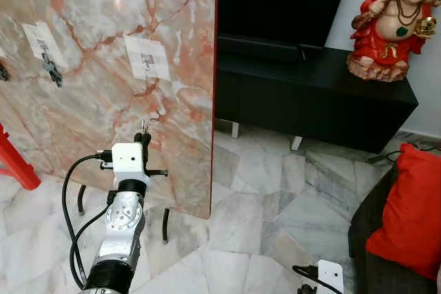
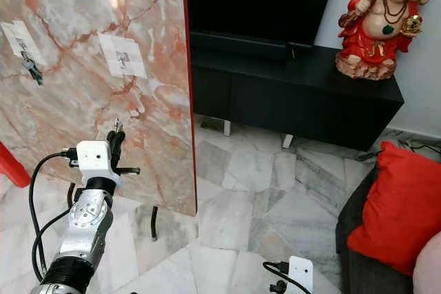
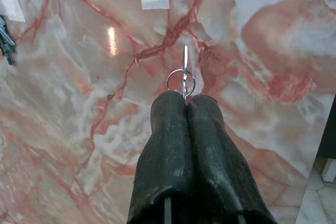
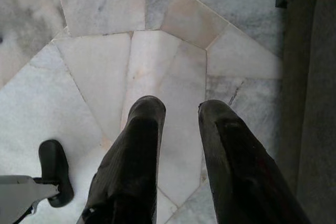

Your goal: Hang keys on a hook

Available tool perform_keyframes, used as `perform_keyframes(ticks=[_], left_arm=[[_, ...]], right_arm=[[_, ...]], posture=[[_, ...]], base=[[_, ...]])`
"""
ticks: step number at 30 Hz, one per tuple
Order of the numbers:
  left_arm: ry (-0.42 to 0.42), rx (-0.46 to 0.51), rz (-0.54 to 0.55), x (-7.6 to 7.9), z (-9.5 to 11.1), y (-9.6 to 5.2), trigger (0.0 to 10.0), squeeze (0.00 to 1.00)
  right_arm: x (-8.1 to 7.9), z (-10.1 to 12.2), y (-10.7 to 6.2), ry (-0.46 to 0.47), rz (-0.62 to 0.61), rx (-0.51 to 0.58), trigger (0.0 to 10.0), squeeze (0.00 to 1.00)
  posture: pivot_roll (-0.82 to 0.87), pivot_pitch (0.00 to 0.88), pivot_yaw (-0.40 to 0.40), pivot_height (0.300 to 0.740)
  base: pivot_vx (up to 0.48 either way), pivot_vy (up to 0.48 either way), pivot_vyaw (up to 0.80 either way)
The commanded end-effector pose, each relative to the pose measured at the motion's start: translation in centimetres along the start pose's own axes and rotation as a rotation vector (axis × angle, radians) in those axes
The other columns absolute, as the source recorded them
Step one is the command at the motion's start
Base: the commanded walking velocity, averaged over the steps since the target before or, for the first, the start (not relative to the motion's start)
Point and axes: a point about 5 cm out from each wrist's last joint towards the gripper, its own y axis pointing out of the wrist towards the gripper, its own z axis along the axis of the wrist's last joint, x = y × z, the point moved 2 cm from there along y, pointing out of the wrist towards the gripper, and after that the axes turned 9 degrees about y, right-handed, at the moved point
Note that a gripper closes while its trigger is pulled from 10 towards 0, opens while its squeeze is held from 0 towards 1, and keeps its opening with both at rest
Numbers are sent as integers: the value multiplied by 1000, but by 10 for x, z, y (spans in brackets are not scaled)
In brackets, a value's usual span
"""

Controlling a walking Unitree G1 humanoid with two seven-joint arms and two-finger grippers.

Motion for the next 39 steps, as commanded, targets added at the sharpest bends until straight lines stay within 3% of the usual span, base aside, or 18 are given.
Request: perform_keyframes(ticks=[1, 14, 39], left_arm=[[-25, 21, 0, 3, 10, 5, 10000, 0], [-29, 17, -21, 8, 11, 6, 10000, 0], [-38, 40, -43, 14, 19, 8, 10000, 0]], right_arm=[[2, 2, 0, -6, 2, 11, 10000, 0], [0, 1, 0, -5, 10, 13, 10000, 0], [0, 1, 0, 32, 4, 10, 10000, 0]], posture=[[69, 0, -69, 733], [74, 0, -65, 733], [74, 0, -66, 733]], base=[[0, 0, 638], [0, 0, 526], [0, 0, 0]])
